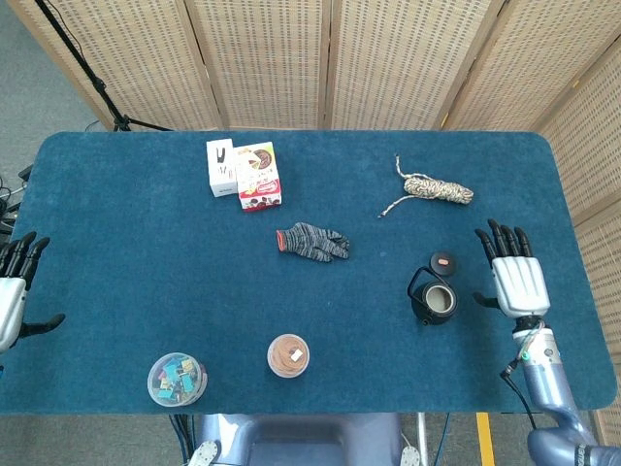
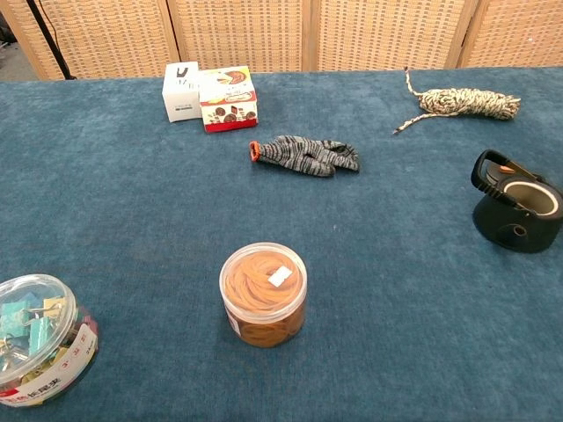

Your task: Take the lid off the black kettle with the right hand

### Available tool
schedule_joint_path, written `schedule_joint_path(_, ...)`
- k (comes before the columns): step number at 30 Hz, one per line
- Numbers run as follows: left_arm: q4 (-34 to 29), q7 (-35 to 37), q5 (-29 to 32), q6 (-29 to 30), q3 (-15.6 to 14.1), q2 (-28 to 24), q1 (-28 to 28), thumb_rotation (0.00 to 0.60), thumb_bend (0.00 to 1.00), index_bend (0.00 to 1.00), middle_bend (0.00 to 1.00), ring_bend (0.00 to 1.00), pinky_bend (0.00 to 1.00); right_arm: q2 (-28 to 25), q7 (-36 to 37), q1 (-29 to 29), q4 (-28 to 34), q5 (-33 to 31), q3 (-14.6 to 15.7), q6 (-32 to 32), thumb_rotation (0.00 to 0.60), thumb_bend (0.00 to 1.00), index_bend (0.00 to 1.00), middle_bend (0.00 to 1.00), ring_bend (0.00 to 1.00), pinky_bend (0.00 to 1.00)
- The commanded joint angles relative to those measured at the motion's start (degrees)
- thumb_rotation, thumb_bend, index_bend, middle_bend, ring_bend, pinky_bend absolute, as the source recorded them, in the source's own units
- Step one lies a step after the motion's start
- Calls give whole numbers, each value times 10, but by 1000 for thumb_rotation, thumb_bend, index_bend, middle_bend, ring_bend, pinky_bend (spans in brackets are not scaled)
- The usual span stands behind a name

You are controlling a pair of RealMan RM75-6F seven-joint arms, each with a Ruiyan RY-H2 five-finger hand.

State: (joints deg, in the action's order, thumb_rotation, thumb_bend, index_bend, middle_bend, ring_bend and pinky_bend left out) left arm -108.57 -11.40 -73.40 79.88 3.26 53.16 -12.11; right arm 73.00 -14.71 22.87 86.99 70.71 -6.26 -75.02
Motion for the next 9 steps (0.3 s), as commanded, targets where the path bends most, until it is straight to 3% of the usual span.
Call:
schedule_joint_path(1,13,10,-6,5,-8,12,10,600,0,0,0,0,0,-14,24,-33,2,32,21,-37,600,0,36,0,0,0)
schedule_joint_path(9,42,27,-26,13,-19,33,27,600,0,0,0,0,0,-17,55,-96,-6,86,45,-123,600,0,35,0,0,0)
